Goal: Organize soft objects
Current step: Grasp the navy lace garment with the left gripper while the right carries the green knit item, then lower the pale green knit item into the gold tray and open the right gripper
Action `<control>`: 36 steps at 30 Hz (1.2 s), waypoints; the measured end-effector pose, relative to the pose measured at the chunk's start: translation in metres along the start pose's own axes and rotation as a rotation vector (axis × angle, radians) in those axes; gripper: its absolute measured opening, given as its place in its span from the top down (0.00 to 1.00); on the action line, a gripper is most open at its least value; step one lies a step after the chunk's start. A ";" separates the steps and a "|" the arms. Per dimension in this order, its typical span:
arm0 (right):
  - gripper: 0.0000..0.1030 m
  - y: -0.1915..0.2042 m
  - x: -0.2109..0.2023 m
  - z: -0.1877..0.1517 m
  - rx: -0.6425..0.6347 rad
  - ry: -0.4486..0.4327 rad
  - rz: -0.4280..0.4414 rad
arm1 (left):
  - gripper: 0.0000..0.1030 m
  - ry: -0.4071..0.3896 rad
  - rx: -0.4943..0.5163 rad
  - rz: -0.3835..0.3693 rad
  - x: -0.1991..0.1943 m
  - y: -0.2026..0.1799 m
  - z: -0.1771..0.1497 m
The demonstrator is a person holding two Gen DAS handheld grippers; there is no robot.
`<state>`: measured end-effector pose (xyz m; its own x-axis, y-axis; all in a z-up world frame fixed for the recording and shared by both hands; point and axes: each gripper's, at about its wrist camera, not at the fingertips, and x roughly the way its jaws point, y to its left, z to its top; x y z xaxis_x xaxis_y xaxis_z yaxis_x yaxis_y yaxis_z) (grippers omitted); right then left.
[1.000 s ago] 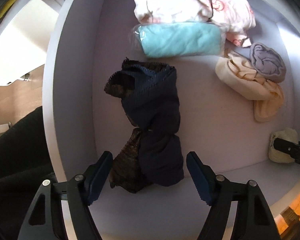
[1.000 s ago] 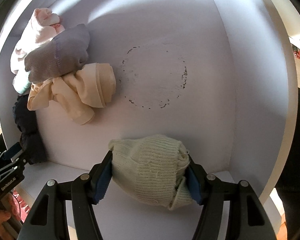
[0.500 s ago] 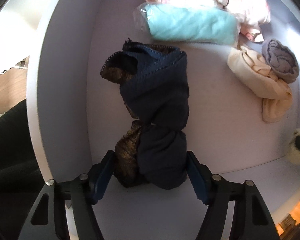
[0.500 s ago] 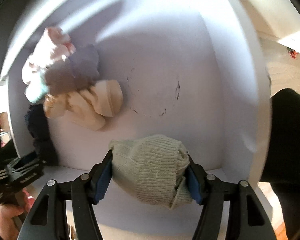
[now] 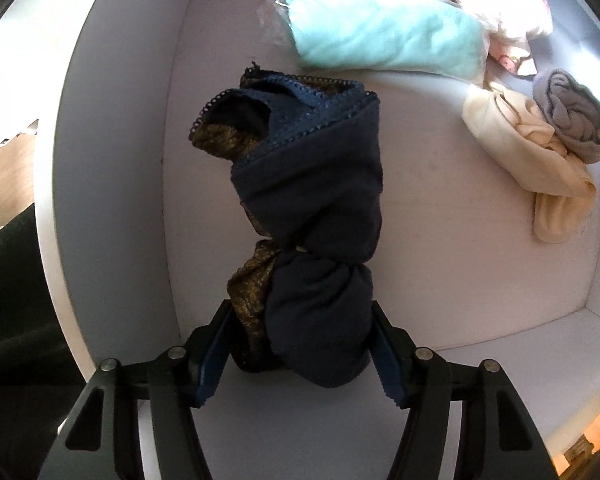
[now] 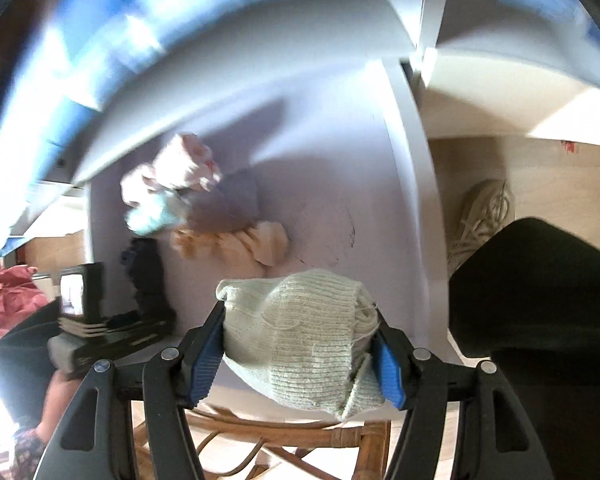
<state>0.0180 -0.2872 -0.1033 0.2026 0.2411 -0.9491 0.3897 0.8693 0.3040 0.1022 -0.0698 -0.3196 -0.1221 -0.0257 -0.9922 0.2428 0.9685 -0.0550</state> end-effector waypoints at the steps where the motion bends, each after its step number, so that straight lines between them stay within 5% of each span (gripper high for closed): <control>1: 0.36 0.005 -0.009 0.001 -0.004 -0.009 0.011 | 0.37 0.003 0.003 0.004 0.000 -0.001 0.003; 6: 0.36 0.021 -0.069 0.007 -0.057 -0.078 0.033 | 0.37 0.016 0.003 0.015 0.000 -0.007 0.008; 20: 0.36 0.094 -0.236 0.072 -0.218 -0.344 -0.077 | 0.37 0.038 0.006 -0.006 0.012 -0.008 0.018; 28: 0.36 0.132 -0.253 0.124 -0.267 -0.373 -0.133 | 0.37 0.036 0.007 -0.005 0.014 -0.010 0.018; 36: 0.36 0.159 -0.227 0.160 -0.315 -0.338 -0.178 | 0.37 0.034 0.011 -0.002 0.010 -0.011 0.016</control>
<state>0.1778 -0.2731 0.1738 0.4580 -0.0313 -0.8884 0.1646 0.9851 0.0502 0.1140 -0.0846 -0.3304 -0.1550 -0.0187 -0.9877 0.2532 0.9657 -0.0580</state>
